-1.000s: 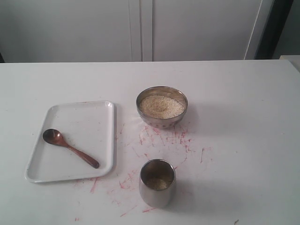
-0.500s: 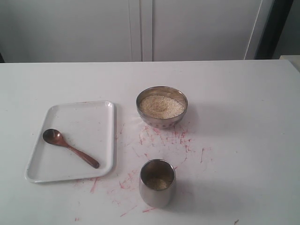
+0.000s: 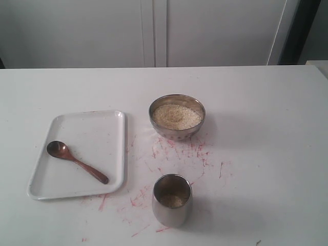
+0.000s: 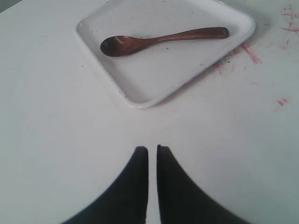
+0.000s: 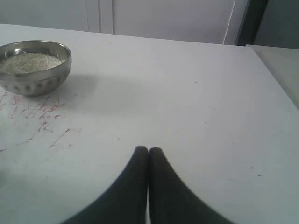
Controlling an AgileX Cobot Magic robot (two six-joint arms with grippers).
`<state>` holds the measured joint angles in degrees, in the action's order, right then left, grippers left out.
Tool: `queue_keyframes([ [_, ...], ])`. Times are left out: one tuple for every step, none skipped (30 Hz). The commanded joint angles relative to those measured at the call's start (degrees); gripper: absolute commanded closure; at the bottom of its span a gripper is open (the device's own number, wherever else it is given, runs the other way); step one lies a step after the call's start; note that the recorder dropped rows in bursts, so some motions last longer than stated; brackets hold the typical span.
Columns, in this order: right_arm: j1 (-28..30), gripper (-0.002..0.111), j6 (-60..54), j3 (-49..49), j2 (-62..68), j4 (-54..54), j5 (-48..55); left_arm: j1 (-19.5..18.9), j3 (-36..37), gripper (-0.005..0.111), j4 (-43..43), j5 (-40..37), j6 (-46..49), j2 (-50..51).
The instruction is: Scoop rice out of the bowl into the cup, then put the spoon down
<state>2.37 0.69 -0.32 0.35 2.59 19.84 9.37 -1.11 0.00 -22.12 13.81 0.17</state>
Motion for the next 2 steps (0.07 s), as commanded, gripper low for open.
queue_keyframes([
  [0.50,0.108,-0.69,0.32,-0.35,0.21,-0.13,0.12,0.53,0.092,0.00,-1.91,-0.33,-0.17],
  [0.50,0.108,-0.69,0.32,-0.35,0.21,-0.13,0.12,0.53,0.092,0.00,-1.91,-0.33,-0.17],
])
